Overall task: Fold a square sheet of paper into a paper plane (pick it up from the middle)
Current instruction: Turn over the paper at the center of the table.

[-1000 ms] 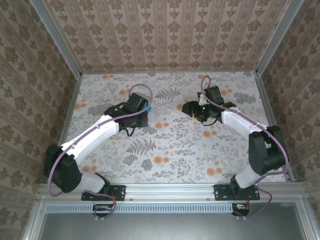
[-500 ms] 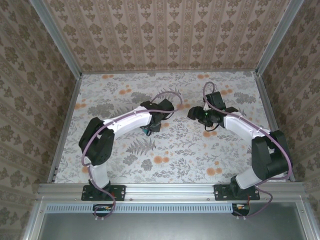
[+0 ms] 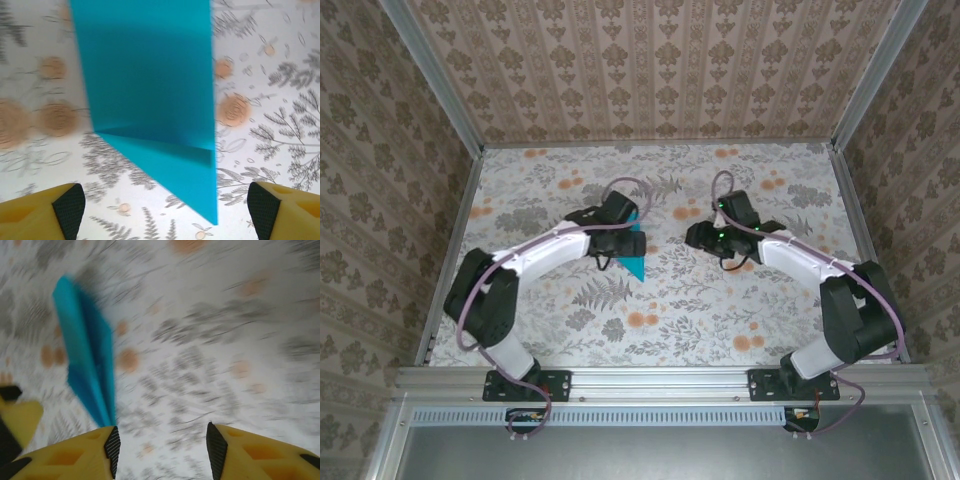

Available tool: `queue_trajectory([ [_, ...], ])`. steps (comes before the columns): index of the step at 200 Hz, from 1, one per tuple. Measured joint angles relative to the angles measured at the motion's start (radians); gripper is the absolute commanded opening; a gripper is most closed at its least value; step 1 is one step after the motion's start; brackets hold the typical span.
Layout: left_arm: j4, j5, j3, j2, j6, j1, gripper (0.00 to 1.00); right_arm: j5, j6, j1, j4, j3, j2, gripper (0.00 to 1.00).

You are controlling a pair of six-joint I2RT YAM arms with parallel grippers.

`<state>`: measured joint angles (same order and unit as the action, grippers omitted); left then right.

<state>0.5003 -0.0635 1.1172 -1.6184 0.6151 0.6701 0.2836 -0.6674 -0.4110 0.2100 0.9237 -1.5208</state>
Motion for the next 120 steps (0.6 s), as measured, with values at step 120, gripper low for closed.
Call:
queue_trajectory([
  [120, -0.128, 0.061, -0.433, 0.445, 0.108, -0.324, 1.0, -0.069, 0.004, -0.34, 0.052, 0.489, -0.491, 0.36],
])
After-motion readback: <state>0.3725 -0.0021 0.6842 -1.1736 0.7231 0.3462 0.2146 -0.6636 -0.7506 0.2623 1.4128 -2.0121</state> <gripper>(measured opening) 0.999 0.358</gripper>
